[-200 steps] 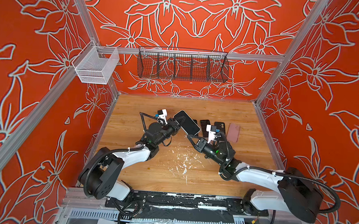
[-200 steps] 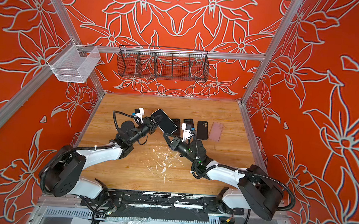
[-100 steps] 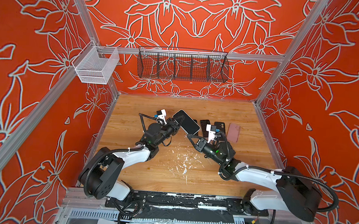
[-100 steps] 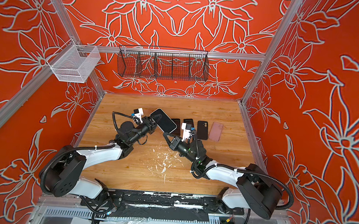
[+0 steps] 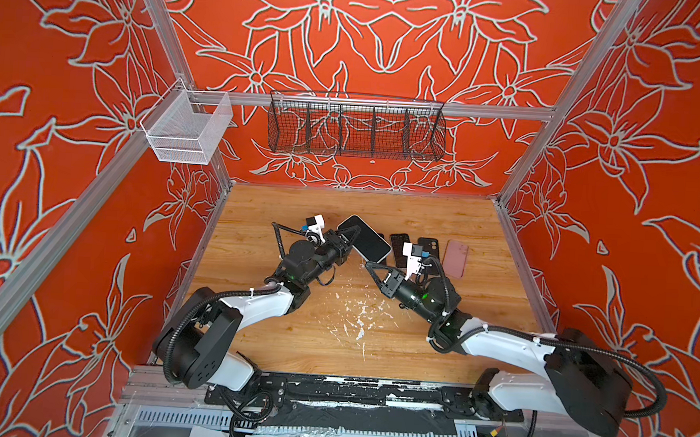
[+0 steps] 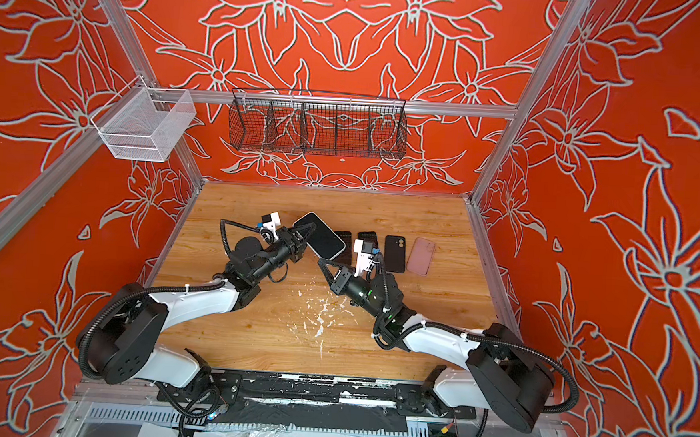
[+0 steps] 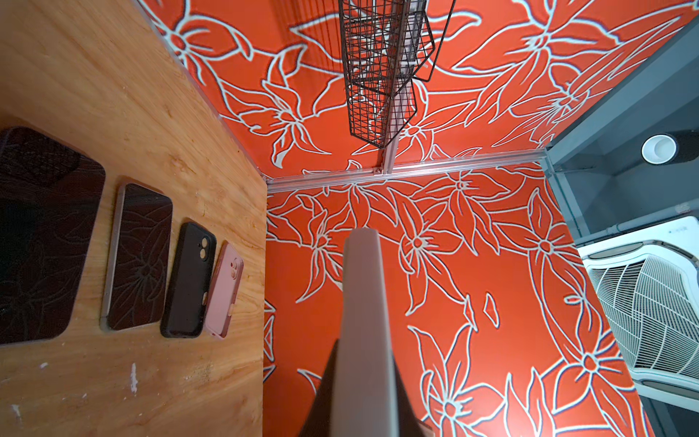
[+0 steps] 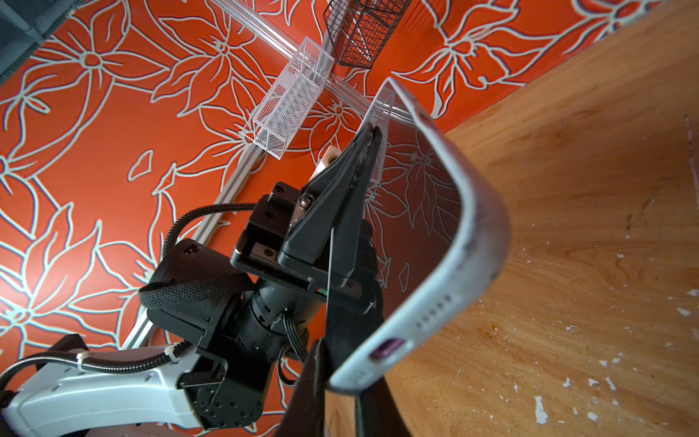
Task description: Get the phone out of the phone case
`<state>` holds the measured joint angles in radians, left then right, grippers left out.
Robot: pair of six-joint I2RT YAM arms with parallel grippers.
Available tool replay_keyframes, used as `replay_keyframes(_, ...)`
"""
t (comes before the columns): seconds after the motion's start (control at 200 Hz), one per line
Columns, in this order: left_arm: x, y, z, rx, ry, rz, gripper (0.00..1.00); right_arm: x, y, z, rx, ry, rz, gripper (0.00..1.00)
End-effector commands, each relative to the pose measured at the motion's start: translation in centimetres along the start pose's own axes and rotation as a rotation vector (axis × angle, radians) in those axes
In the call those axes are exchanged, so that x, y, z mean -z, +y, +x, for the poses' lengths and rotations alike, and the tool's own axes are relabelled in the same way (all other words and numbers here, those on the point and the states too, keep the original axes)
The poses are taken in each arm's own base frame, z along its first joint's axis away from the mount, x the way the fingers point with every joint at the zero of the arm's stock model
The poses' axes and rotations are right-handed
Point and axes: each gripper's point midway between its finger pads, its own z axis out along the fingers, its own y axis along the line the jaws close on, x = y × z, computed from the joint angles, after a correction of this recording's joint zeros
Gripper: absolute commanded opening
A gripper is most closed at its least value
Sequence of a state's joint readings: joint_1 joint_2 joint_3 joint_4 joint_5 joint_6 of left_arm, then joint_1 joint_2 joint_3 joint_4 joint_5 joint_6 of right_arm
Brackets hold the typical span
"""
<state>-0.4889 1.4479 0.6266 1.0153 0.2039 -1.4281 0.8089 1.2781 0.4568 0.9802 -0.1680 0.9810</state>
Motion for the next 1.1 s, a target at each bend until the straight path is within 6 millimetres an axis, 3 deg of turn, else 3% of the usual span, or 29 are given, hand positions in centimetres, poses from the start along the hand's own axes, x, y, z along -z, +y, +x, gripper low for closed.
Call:
replay_keyframes(0.0, 0.4, -3.7, -0.3, -0.002, -0.015, 0.085, 0.00, 0.4, -1.9, 0.6, 0.147, 0.022, 0.093, 0.02)
replay_keyframes(0.345, 0.6, -6.3, -0.3, 0.067, -0.003, 0.135, 0.00, 0.6, -4.4, 1.3, 0.294, 0.031, 0.191, 0.00)
replay_keyframes(0.611, 0.5, -7.1, -0.1, 0.091, 0.011, 0.166, 0.00, 0.8, -6.0, 1.7, 0.324, 0.029, 0.249, 0.00)
replay_keyframes(0.861, 0.8, -7.5, -0.1, 0.082, 0.010, 0.173, 0.00, 1.3, -6.5, 1.7, 0.313, 0.018, 0.259, 0.00)
replay_keyframes(1.096, 0.7, -7.1, 0.2, 0.039, 0.022, 0.159, 0.00, 1.7, -5.8, 1.4, 0.317, 0.016, 0.246, 0.00)
